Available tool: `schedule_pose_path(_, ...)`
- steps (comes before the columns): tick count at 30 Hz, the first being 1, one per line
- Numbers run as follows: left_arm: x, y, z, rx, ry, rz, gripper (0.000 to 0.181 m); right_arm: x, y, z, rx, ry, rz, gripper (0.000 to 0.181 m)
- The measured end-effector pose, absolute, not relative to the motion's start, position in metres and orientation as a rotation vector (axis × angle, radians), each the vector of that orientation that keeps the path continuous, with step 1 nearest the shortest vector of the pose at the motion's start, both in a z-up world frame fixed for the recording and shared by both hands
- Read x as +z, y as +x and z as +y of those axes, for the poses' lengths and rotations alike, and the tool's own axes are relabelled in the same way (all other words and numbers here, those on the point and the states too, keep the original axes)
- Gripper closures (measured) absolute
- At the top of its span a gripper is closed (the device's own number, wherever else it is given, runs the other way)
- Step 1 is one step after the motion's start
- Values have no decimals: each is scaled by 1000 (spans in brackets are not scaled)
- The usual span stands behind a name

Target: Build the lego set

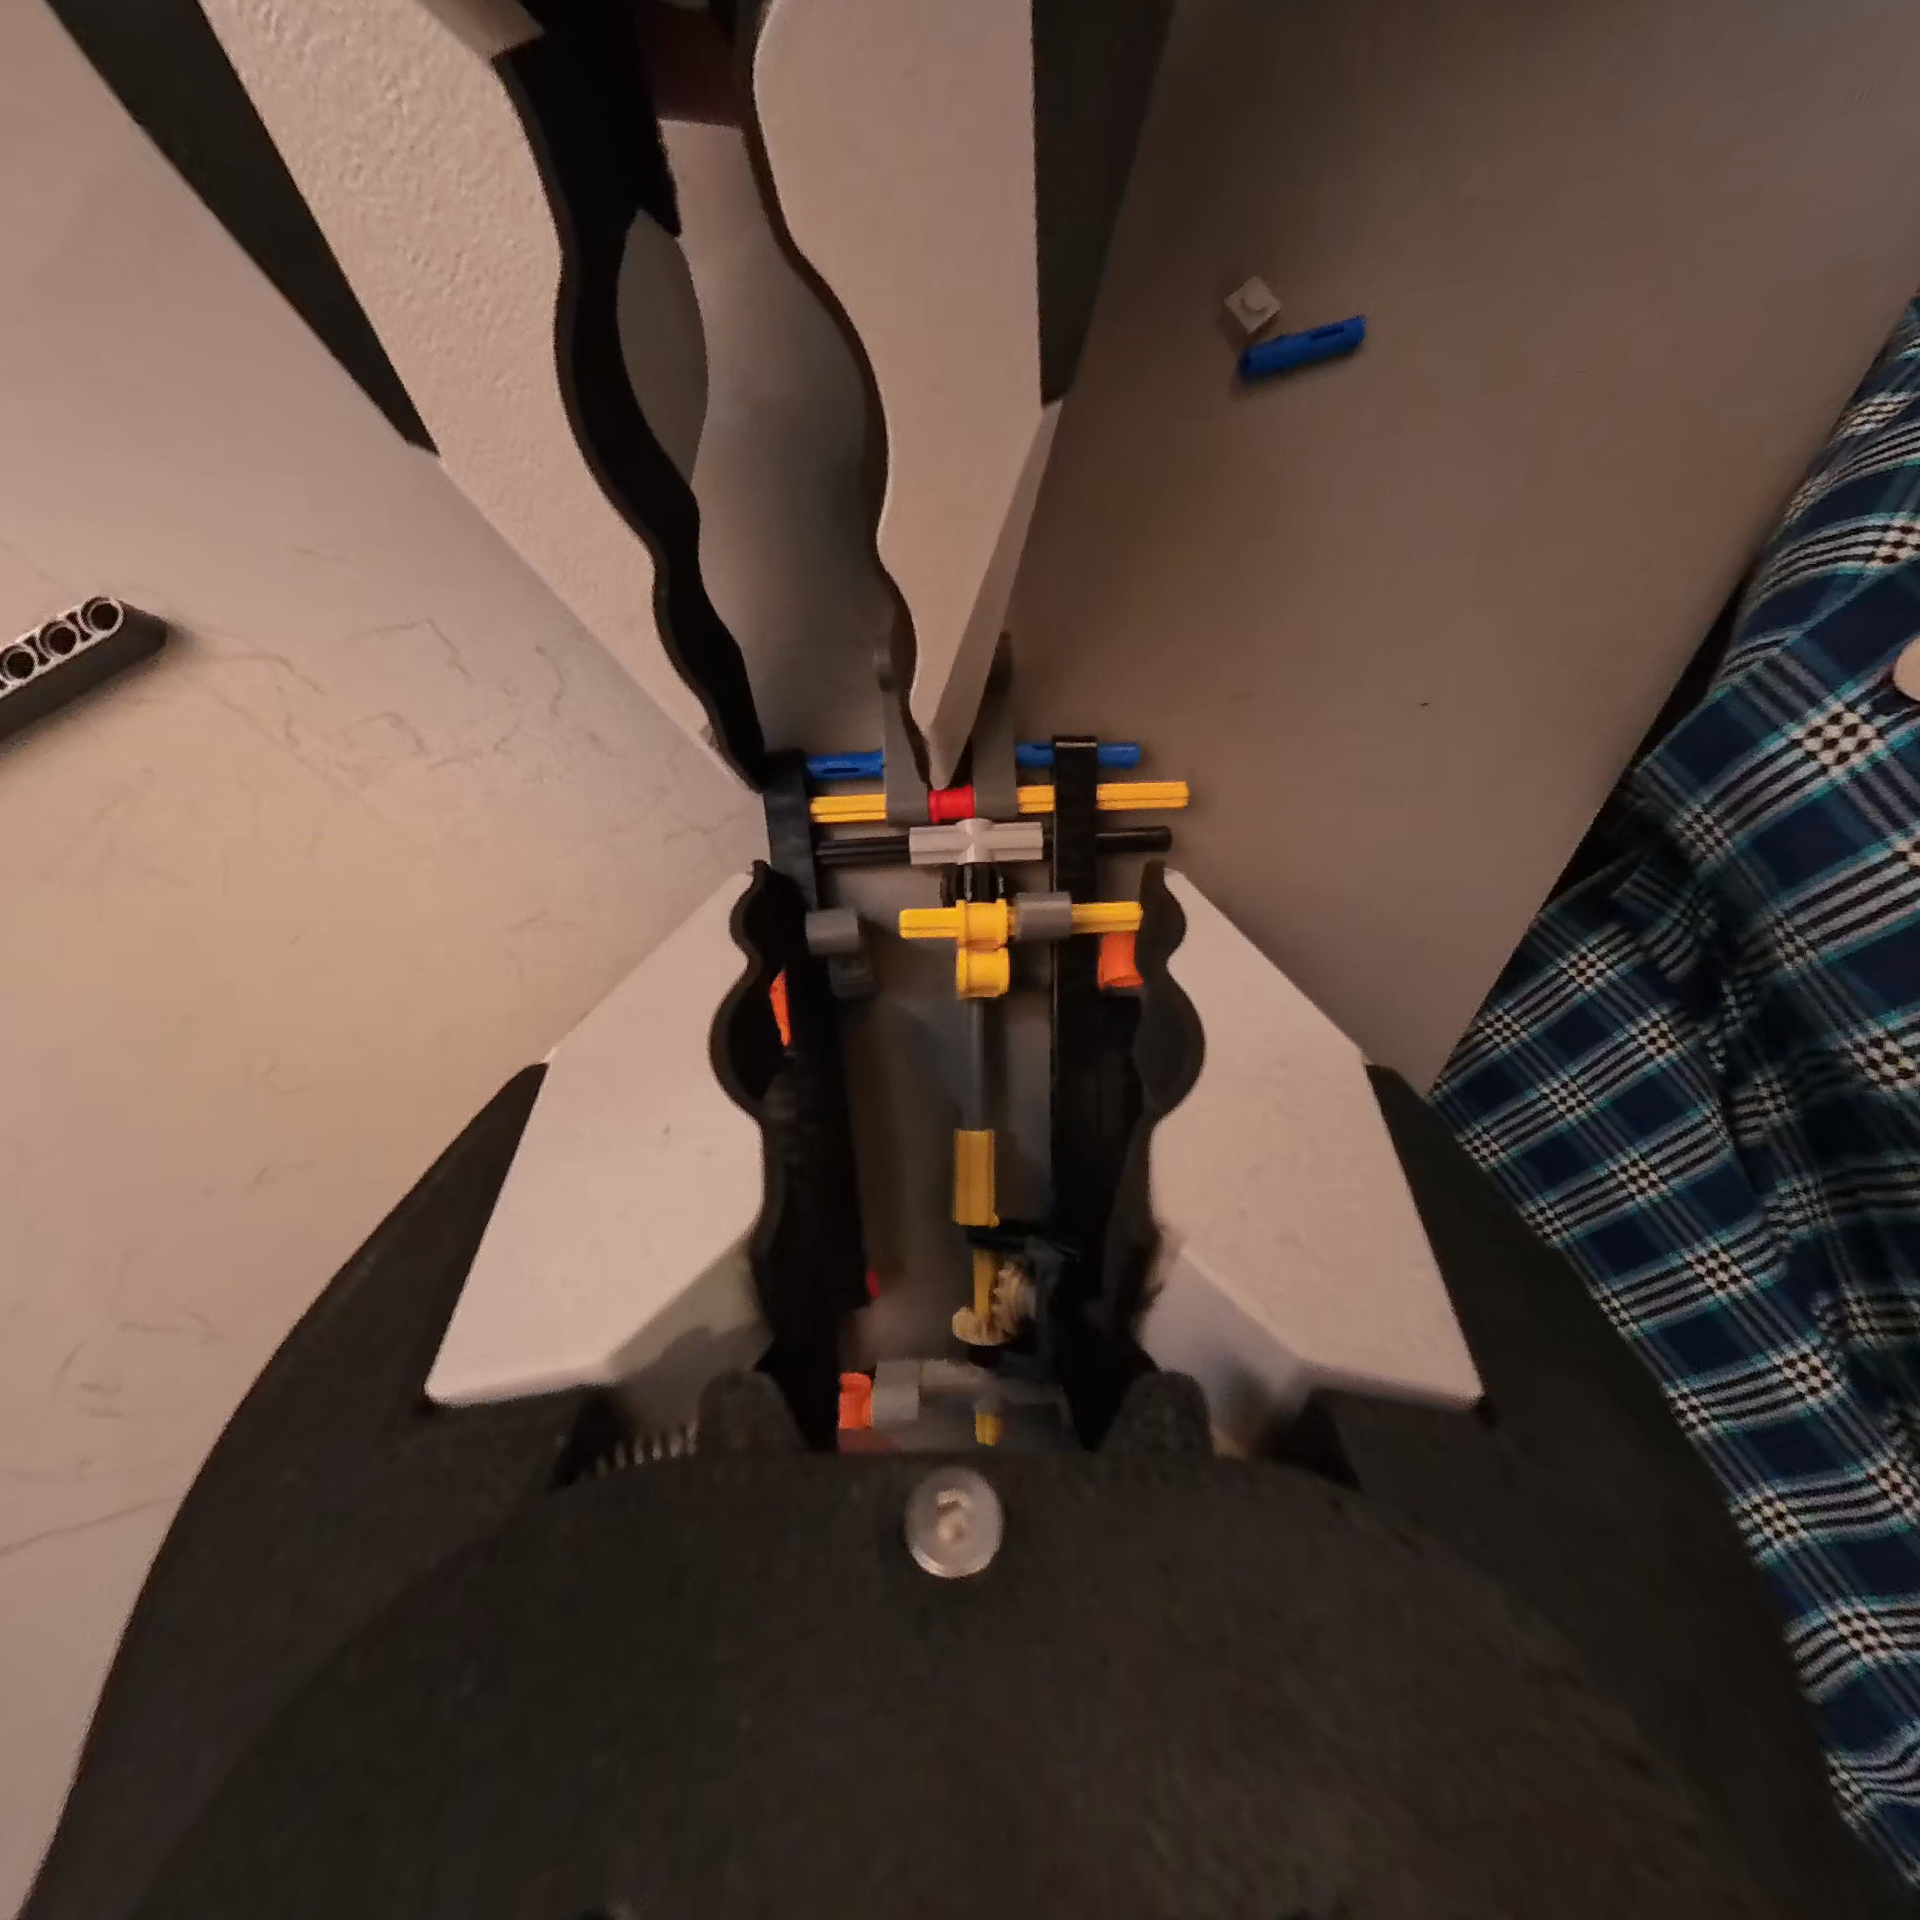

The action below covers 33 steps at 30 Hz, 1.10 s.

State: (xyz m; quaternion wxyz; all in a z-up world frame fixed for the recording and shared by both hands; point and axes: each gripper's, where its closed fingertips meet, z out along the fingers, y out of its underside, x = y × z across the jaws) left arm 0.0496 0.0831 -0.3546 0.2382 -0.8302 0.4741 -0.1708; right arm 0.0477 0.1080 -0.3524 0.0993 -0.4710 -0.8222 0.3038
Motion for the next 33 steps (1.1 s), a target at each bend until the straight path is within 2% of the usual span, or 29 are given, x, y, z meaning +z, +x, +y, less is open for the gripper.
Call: schedule_pose_path(33,-355,53,86,-472,-2251,1365,112,-354,53,112,830,-1530,-2353,152)
